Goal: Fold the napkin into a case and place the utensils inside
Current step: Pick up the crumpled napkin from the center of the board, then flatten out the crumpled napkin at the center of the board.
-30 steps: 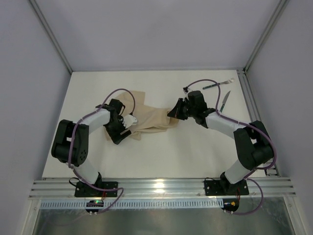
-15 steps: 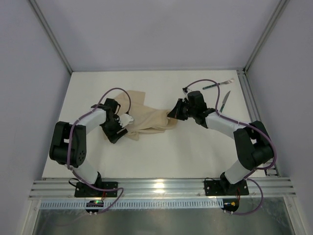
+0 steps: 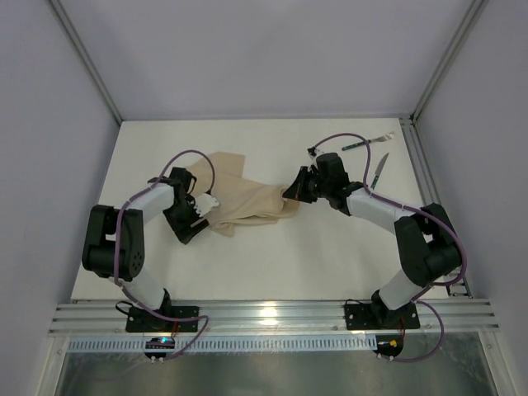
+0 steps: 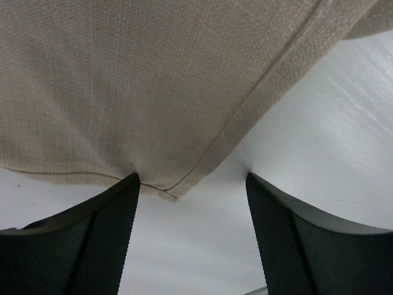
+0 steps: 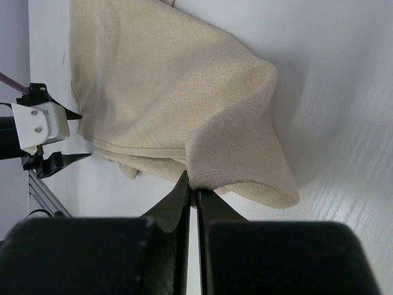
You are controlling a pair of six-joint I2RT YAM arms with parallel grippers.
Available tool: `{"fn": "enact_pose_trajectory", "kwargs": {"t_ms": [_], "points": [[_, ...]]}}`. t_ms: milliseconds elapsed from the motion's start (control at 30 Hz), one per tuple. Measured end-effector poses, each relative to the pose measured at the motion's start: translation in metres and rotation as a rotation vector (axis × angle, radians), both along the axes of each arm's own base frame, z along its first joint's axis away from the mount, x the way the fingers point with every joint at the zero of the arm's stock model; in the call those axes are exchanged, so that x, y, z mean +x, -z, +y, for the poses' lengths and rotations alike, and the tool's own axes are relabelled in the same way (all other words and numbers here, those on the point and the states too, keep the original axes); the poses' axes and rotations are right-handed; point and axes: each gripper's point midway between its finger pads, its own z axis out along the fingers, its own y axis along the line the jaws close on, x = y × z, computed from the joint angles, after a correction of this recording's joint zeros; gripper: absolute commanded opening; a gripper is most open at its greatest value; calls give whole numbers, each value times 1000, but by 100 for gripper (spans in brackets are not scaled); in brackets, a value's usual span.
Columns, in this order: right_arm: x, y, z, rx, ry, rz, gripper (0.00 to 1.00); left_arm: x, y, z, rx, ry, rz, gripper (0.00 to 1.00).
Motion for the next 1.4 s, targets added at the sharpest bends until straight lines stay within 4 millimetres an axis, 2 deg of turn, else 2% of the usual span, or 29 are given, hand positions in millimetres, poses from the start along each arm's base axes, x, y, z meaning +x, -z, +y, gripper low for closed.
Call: {"fn": "enact_pose_trajectory", "kwargs": {"t_ms": [67,200,233,267,333,367,467,567,667,700,767,867,933,1000,1067,1133,1200,1300,1400], "points": [[0,0,0,-2,-1,1,4,3,1,4,19,-5,-9,71],[-1,1,0,-5,-3,1,4,5,2,7,26,-11,-14,51],[-1,1,-1,-6,-4,0,4,5,2,7,25,-13,-14,41],[-1,1,-1,-6,-4,0,4,5,2,7,25,-17,-16,35],[-1,1,-1,-8,-5,2,4,7,2,8,24,-24,-21,4],[-1,1,-1,-10,-6,2,4,9,2,9,27,-22,-31,0],[-1,-2,-1,-16,-10,1,4,11,1,10,30,-39,-47,0],[0,-14,-2,-22,-16,-21,4,12,-2,10,4,-91,-75,0],[0,-40,-5,-34,-27,-65,4,15,-19,8,-61,-166,-119,0],[0,-53,-6,-43,-31,-91,4,17,-33,7,-87,-195,-153,0],[1,-88,-9,-43,-40,-164,4,26,-76,5,-138,-237,-252,0],[-7,-165,-15,-31,-53,-341,4,48,-184,1,-231,-257,-535,0],[-23,-223,-21,-12,-65,-478,4,43,-262,-1,-287,-252,-713,0],[-49,-283,-28,22,-82,-629,4,27,-329,-3,-331,-246,-852,0],[-79,-328,-36,58,-98,-748,4,7,-380,-3,-365,-245,-961,0],[-115,-370,-47,103,-116,-860,4,-17,-409,-2,-383,-250,-1004,0],[-145,-396,-58,144,-127,-935,4,-39,-437,-2,-405,-256,-1049,0],[-178,-423,-76,186,-118,-1013,4,-60,-471,-1,-430,-256,-1127,0],[-192,-439,-87,201,-99,-1049,4,-72,-487,2,-437,-270,-1175,0]]}}
